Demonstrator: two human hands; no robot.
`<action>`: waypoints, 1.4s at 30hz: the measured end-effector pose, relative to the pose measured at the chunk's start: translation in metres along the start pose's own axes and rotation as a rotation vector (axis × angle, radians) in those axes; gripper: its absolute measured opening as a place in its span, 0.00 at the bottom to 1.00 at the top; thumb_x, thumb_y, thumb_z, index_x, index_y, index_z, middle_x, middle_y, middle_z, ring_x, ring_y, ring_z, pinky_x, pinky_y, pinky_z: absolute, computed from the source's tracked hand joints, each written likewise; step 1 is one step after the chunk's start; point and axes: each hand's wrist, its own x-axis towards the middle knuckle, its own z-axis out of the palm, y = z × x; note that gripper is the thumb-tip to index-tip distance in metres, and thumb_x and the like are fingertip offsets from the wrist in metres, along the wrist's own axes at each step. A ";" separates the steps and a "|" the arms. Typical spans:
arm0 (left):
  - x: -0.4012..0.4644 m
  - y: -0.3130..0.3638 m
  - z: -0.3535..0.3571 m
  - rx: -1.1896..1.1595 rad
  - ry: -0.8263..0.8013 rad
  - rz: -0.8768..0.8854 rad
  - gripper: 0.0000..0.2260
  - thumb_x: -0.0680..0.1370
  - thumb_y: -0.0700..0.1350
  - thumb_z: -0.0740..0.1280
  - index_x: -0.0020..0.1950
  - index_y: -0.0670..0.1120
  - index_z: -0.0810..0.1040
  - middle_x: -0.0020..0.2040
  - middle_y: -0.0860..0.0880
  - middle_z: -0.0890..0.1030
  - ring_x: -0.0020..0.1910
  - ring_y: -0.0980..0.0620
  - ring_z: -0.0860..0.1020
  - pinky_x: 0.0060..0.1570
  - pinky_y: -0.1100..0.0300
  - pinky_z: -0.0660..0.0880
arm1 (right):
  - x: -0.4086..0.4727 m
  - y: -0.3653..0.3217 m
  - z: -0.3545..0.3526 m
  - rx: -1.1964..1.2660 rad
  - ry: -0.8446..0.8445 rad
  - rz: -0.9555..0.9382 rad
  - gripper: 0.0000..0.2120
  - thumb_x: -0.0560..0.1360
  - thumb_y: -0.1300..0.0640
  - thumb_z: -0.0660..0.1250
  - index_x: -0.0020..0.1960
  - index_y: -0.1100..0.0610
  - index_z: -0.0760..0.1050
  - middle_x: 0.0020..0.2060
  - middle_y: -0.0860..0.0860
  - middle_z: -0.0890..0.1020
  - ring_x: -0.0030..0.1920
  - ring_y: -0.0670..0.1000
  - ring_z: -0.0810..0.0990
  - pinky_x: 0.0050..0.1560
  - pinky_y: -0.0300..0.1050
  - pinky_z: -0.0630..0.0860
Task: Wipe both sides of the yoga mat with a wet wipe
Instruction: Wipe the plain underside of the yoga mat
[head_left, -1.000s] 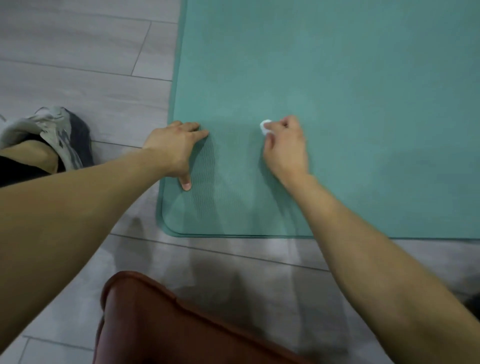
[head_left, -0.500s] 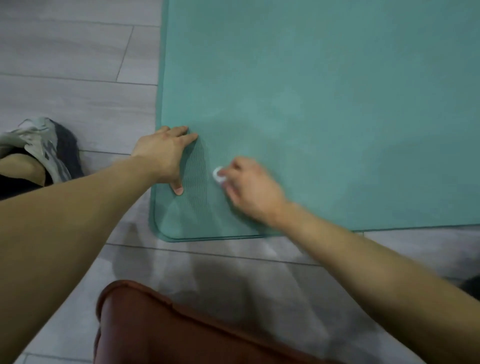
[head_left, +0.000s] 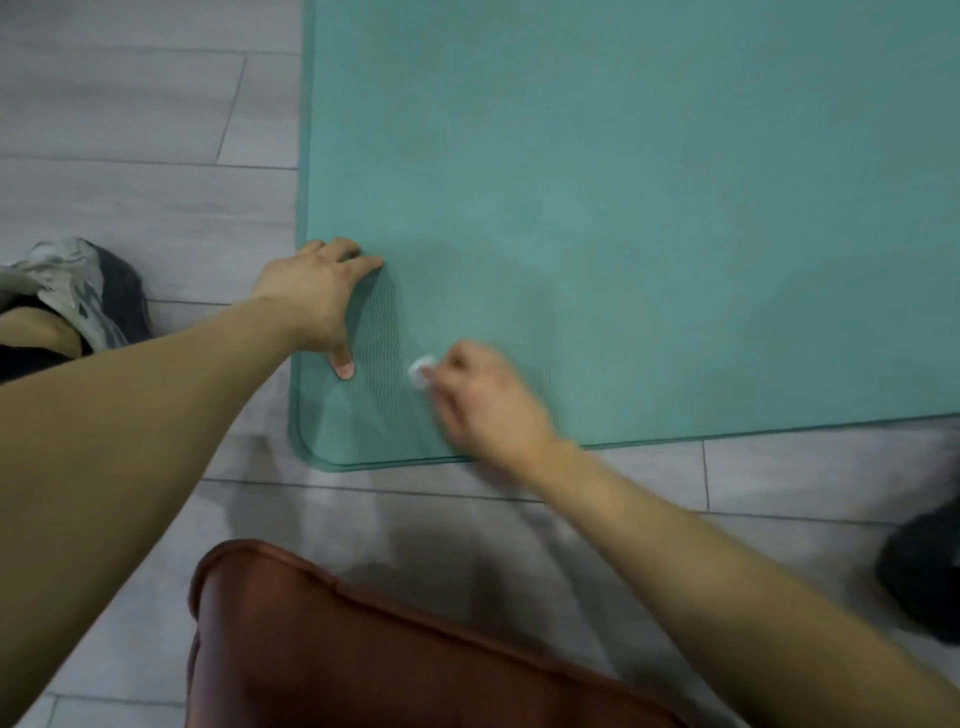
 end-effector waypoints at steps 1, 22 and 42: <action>0.002 -0.001 -0.001 0.008 0.005 0.005 0.68 0.46 0.63 0.87 0.82 0.57 0.59 0.78 0.52 0.64 0.75 0.44 0.66 0.64 0.43 0.75 | -0.012 -0.020 0.007 0.020 -0.112 -0.110 0.11 0.84 0.54 0.64 0.61 0.56 0.81 0.46 0.56 0.74 0.45 0.59 0.74 0.43 0.53 0.75; -0.072 0.046 0.064 0.116 0.284 0.518 0.30 0.65 0.75 0.69 0.56 0.56 0.76 0.50 0.52 0.74 0.52 0.48 0.74 0.45 0.52 0.76 | -0.102 0.082 -0.077 -0.174 0.228 0.464 0.15 0.85 0.52 0.62 0.64 0.56 0.83 0.48 0.56 0.74 0.43 0.60 0.78 0.50 0.52 0.77; -0.076 0.015 0.071 0.254 0.438 0.614 0.11 0.64 0.38 0.71 0.42 0.47 0.73 0.39 0.48 0.74 0.40 0.41 0.77 0.26 0.52 0.70 | -0.101 0.100 -0.090 -0.215 0.320 0.721 0.05 0.83 0.57 0.64 0.53 0.48 0.76 0.48 0.49 0.75 0.48 0.47 0.79 0.50 0.38 0.70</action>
